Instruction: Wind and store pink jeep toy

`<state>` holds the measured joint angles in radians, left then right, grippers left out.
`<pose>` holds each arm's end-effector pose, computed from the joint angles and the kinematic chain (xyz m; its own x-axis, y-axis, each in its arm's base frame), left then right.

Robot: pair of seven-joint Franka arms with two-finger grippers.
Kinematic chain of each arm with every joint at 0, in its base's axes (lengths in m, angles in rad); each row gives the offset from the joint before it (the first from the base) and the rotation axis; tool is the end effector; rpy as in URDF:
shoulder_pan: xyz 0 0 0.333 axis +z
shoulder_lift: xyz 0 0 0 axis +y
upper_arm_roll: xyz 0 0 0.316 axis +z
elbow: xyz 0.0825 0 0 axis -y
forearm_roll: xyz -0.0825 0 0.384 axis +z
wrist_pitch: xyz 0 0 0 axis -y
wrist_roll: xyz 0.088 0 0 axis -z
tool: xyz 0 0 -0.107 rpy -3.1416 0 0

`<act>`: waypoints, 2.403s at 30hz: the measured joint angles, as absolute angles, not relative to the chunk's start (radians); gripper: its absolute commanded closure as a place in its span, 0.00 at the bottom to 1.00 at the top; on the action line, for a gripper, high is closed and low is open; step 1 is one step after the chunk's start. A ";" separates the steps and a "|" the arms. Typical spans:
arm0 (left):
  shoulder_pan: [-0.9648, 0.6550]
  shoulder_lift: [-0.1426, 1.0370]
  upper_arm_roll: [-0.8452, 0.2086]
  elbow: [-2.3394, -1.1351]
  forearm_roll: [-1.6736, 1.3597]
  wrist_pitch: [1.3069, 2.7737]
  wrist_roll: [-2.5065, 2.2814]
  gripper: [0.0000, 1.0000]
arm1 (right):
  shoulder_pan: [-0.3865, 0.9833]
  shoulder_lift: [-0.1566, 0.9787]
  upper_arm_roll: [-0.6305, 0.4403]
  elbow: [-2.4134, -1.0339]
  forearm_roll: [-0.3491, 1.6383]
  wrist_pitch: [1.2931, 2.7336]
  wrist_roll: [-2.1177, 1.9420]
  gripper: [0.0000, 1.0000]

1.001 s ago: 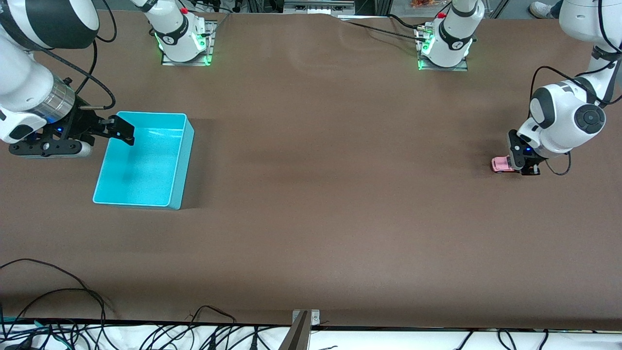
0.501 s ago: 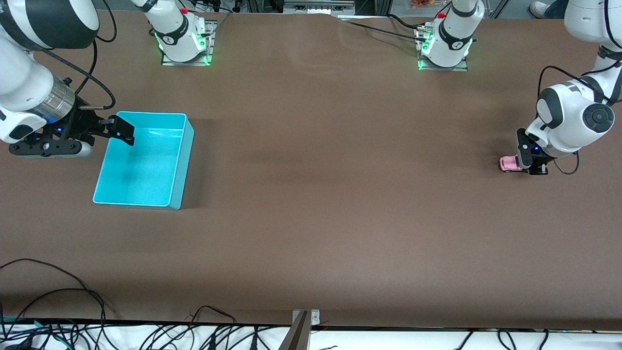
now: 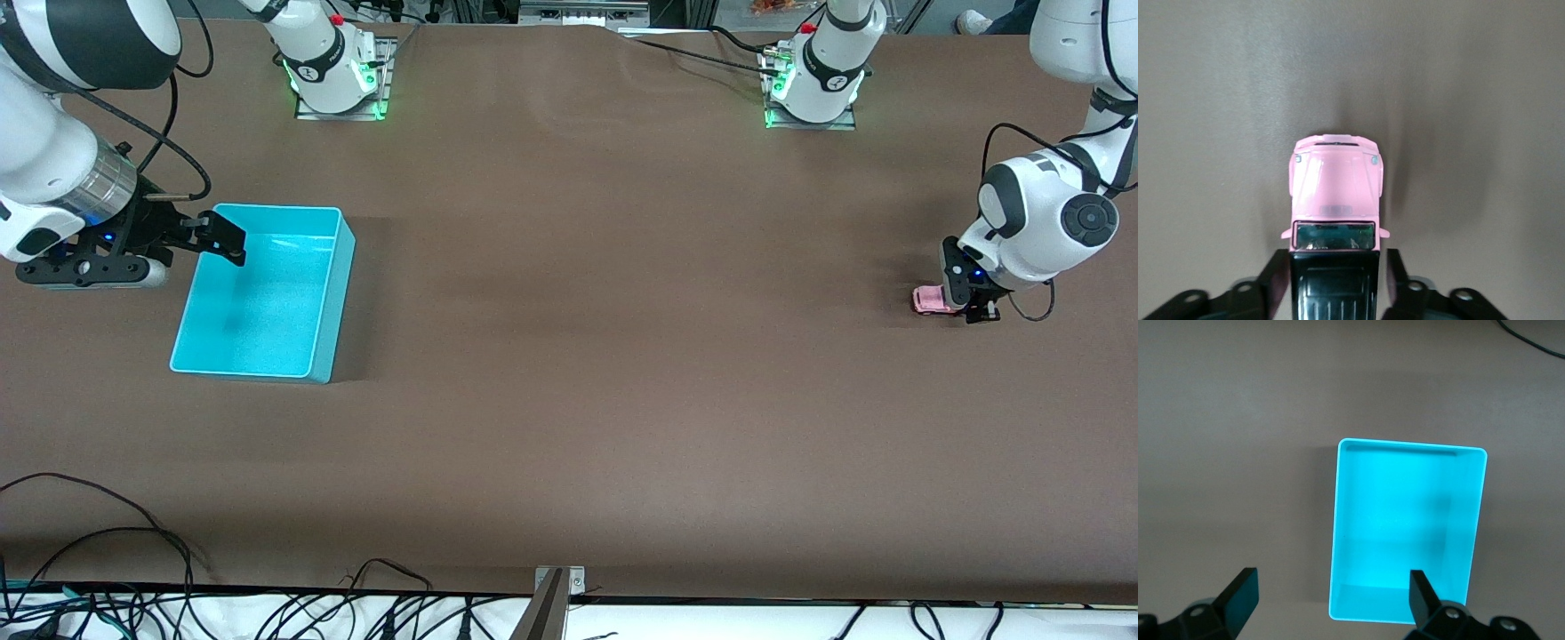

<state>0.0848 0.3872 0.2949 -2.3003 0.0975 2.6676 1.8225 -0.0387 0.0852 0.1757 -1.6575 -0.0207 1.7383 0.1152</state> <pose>0.4881 0.1975 0.1853 0.0165 -0.9894 -0.1442 -0.9983 -0.0244 0.0537 0.5840 0.0750 0.5498 0.9997 0.0247 -0.0024 0.0247 -0.9997 0.0058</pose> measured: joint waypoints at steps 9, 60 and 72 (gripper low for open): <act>0.085 0.409 0.294 -2.287 0.098 2.671 1.823 0.00 | -0.039 0.085 0.175 -1.658 -0.021 1.738 0.115 0.00; 0.076 0.048 0.278 -2.273 0.098 2.582 1.786 0.00 | -0.039 0.085 0.175 -1.658 -0.021 1.738 0.115 0.00; 0.085 -0.010 0.223 -2.228 0.098 2.470 1.619 0.00 | -0.039 0.085 0.175 -1.658 -0.021 1.738 0.115 0.00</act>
